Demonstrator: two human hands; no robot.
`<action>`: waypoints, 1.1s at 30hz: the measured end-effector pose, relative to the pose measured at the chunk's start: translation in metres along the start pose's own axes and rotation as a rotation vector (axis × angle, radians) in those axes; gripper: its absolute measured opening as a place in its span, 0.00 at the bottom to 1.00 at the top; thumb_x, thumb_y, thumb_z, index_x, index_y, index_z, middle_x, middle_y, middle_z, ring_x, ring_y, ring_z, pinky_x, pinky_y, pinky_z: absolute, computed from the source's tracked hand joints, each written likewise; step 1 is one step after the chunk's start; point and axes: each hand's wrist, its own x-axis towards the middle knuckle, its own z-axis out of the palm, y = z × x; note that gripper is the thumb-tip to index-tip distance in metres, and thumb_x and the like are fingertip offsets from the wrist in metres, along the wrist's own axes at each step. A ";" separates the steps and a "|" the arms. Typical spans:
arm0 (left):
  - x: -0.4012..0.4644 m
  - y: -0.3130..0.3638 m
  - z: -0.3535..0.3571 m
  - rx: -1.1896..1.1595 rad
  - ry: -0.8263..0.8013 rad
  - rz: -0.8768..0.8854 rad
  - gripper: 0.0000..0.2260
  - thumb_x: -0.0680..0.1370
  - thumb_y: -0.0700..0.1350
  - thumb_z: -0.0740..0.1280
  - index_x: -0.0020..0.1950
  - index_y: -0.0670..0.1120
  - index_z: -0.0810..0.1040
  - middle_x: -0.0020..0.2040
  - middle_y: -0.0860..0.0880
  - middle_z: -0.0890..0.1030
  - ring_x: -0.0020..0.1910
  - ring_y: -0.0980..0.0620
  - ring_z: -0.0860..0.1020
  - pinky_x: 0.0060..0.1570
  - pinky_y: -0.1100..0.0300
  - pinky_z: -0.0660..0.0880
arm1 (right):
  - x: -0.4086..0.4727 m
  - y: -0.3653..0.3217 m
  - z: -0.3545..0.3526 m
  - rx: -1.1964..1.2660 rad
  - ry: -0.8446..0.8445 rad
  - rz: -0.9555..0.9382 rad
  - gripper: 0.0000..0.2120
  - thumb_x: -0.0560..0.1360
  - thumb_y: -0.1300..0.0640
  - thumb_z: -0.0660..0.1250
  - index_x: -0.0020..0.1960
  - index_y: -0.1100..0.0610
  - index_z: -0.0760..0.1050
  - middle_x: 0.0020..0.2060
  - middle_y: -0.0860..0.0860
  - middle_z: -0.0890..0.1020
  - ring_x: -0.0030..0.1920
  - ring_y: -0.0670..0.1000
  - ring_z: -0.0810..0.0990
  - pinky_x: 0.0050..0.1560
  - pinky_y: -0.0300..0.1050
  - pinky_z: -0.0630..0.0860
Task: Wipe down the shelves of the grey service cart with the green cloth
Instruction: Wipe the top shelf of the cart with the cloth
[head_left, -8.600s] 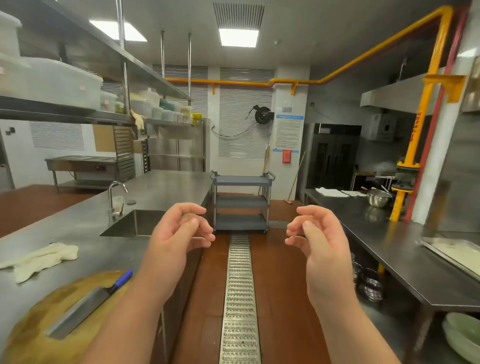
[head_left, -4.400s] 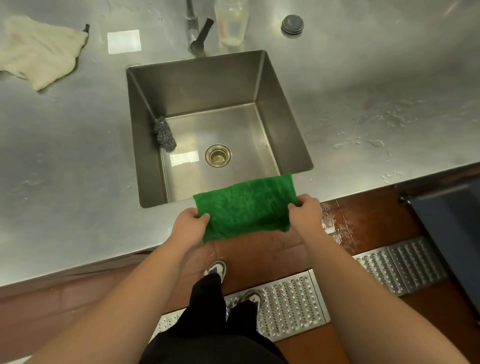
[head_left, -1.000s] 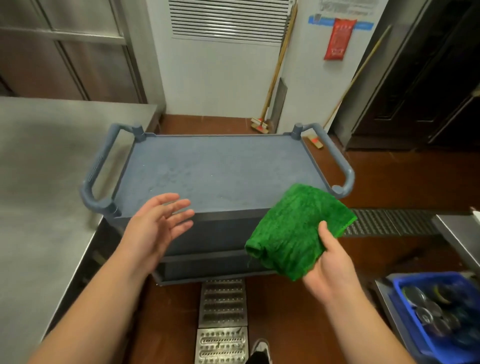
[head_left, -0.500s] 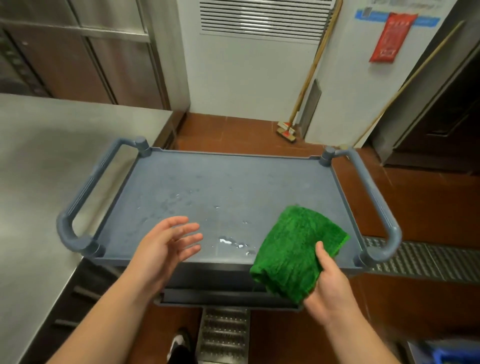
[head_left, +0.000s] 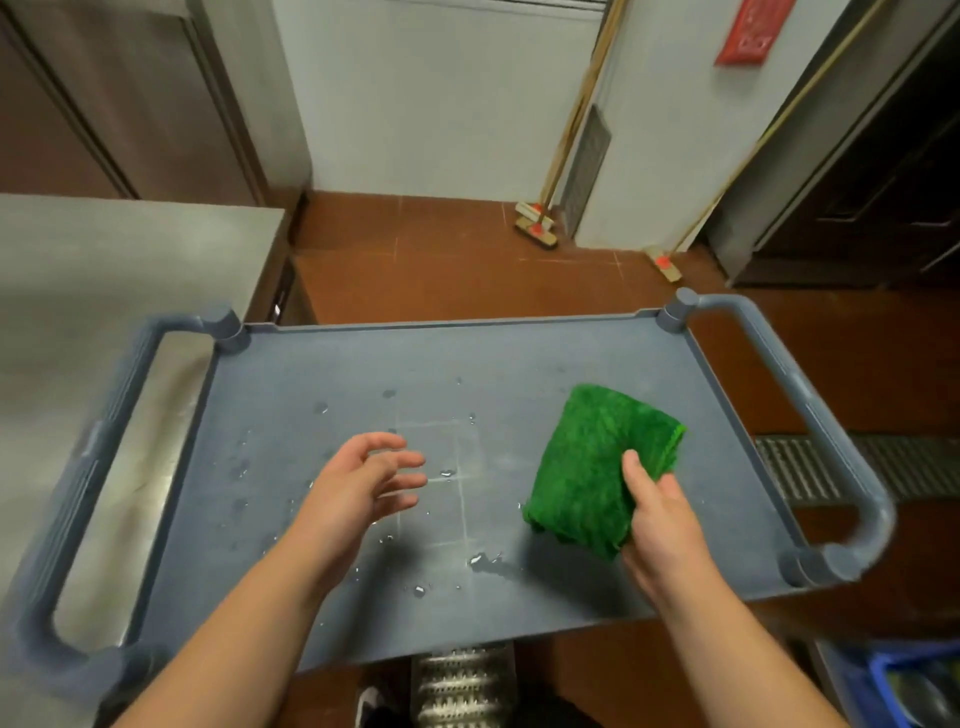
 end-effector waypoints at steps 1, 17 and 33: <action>0.010 -0.002 0.008 0.056 -0.014 -0.001 0.09 0.79 0.34 0.61 0.56 0.42 0.75 0.51 0.42 0.84 0.45 0.46 0.82 0.52 0.47 0.78 | 0.012 -0.002 -0.003 -0.043 0.028 -0.026 0.06 0.82 0.57 0.61 0.56 0.53 0.76 0.50 0.53 0.86 0.49 0.54 0.86 0.44 0.56 0.83; 0.167 -0.038 0.212 1.437 -0.312 0.450 0.34 0.77 0.51 0.65 0.79 0.49 0.53 0.79 0.48 0.54 0.78 0.45 0.46 0.76 0.53 0.47 | 0.213 -0.108 -0.091 -0.895 0.012 -0.491 0.23 0.77 0.69 0.62 0.65 0.48 0.75 0.59 0.41 0.79 0.60 0.43 0.77 0.61 0.37 0.70; 0.254 -0.129 0.255 1.645 -0.075 0.544 0.28 0.80 0.58 0.52 0.78 0.50 0.60 0.78 0.44 0.60 0.77 0.43 0.56 0.75 0.42 0.50 | 0.305 -0.026 -0.099 -1.711 -0.061 -0.647 0.28 0.79 0.42 0.54 0.79 0.42 0.58 0.80 0.49 0.57 0.80 0.56 0.50 0.77 0.66 0.44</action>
